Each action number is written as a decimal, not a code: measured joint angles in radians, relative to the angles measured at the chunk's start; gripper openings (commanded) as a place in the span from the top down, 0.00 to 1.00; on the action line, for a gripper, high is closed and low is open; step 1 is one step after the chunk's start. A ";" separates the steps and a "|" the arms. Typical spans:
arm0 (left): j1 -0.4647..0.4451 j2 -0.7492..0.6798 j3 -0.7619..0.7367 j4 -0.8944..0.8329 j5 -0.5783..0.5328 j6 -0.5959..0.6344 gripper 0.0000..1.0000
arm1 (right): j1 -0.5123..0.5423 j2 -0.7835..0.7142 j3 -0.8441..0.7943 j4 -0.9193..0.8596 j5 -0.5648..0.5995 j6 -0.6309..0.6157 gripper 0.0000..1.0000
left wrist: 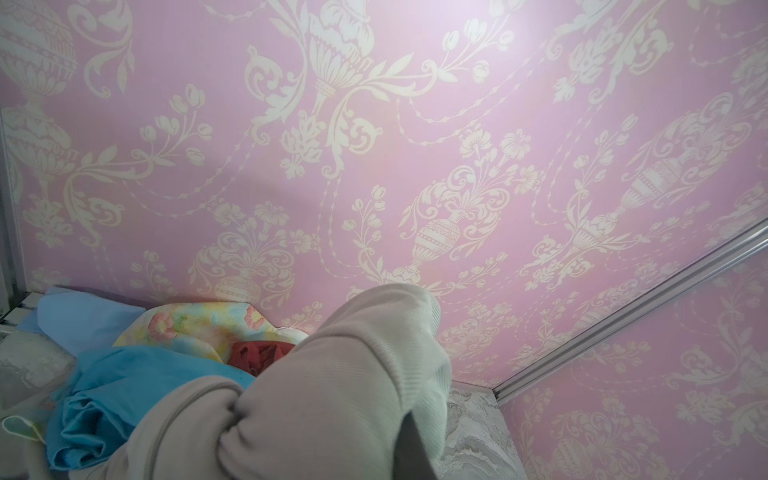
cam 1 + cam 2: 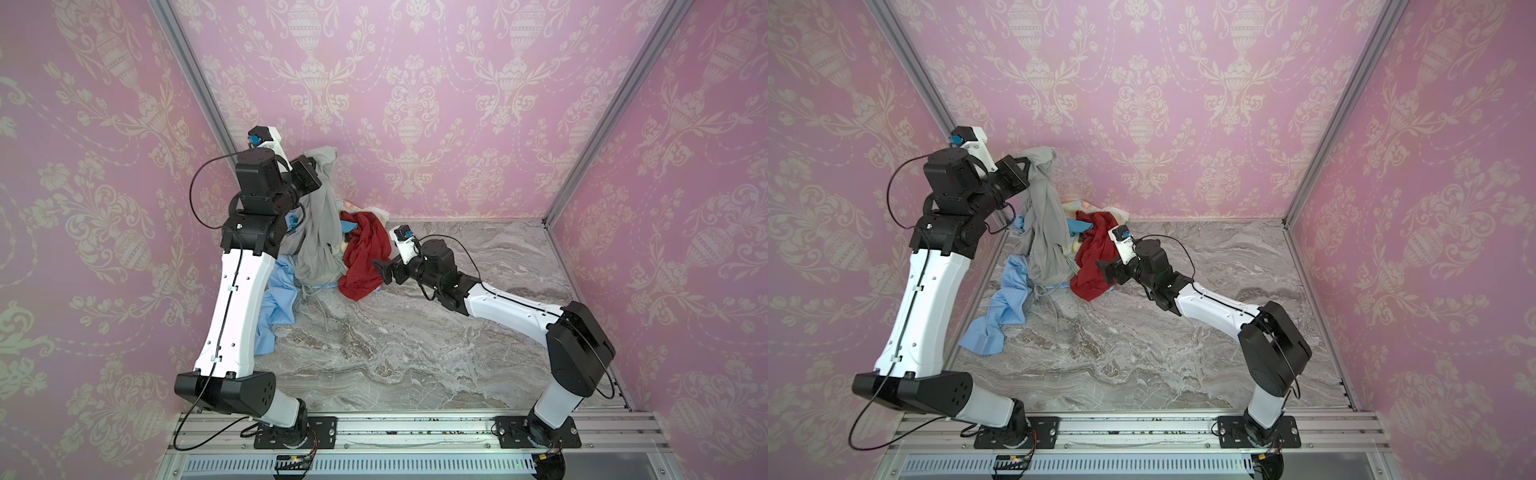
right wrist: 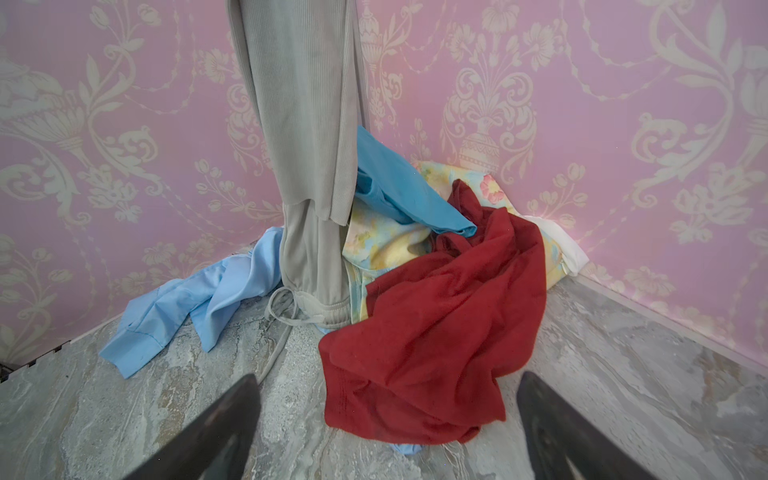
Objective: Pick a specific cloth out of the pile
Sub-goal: 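Grasp the grey sweatpants with the left gripper and lift them up out of the pile, then grasp the hanging grey sweatpants with the right gripper below the left gripper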
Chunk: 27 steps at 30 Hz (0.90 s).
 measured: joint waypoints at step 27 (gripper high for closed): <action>-0.180 0.059 0.271 -0.121 0.020 0.034 1.00 | 0.137 0.621 0.615 0.241 0.039 0.041 0.52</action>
